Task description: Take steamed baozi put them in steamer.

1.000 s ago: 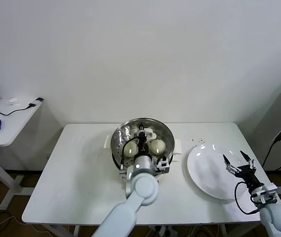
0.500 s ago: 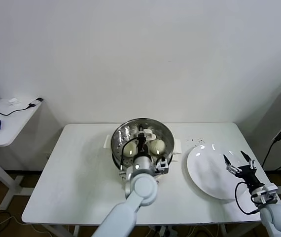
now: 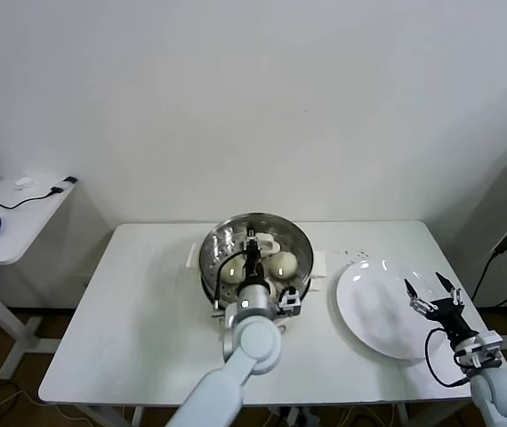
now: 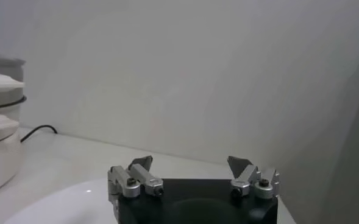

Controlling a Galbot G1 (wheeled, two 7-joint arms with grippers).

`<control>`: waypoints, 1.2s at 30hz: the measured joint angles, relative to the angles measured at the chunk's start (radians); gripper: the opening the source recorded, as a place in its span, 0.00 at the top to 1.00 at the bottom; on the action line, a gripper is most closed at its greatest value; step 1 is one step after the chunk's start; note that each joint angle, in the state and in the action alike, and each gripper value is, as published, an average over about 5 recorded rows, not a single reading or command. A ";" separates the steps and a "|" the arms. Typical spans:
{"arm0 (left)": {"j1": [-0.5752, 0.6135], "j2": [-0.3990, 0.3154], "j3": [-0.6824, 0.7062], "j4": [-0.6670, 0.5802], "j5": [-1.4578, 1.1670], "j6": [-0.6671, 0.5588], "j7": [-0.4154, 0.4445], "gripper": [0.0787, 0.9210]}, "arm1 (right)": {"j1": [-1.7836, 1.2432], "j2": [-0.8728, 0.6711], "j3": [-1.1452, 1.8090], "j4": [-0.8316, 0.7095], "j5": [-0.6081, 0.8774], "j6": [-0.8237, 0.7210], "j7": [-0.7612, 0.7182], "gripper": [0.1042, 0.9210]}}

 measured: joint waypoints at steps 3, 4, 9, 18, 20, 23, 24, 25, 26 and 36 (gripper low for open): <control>-0.001 0.009 0.006 -0.013 -0.001 0.000 0.011 0.70 | 0.000 0.000 0.000 -0.002 -0.001 0.000 0.000 0.12; 0.000 0.012 0.008 -0.019 -0.002 0.000 0.014 0.67 | 0.000 0.001 0.000 -0.003 -0.001 0.000 -0.001 0.12; 0.011 0.029 0.013 -0.066 -0.015 0.000 0.040 0.50 | 0.001 0.002 0.003 -0.007 -0.002 -0.002 -0.001 0.12; 0.058 0.098 0.022 -0.200 -0.092 0.000 0.059 0.19 | 0.008 0.003 0.008 -0.015 -0.001 -0.009 0.000 0.12; 0.072 0.118 0.019 -0.237 -0.124 0.000 0.051 0.15 | 0.009 0.005 0.009 -0.015 -0.002 -0.013 0.002 0.12; 0.097 0.151 0.009 -0.293 -0.182 0.000 0.029 0.12 | 0.008 0.009 0.011 -0.015 -0.007 -0.021 0.008 0.12; 0.107 0.163 0.003 -0.312 -0.203 0.000 0.019 0.12 | 0.007 0.009 0.012 -0.014 -0.009 -0.024 0.009 0.12; 0.118 0.175 -0.004 -0.331 -0.225 0.000 0.008 0.12 | 0.006 0.010 0.012 -0.012 -0.012 -0.027 0.011 0.12; 0.131 0.188 -0.012 -0.349 -0.248 0.000 -0.004 0.12 | 0.005 0.010 0.012 -0.010 -0.015 -0.031 0.012 0.12; 0.323 0.279 -0.225 -0.477 -0.599 -0.081 -0.208 0.12 | -0.011 0.023 0.018 0.039 -0.032 -0.080 0.024 0.12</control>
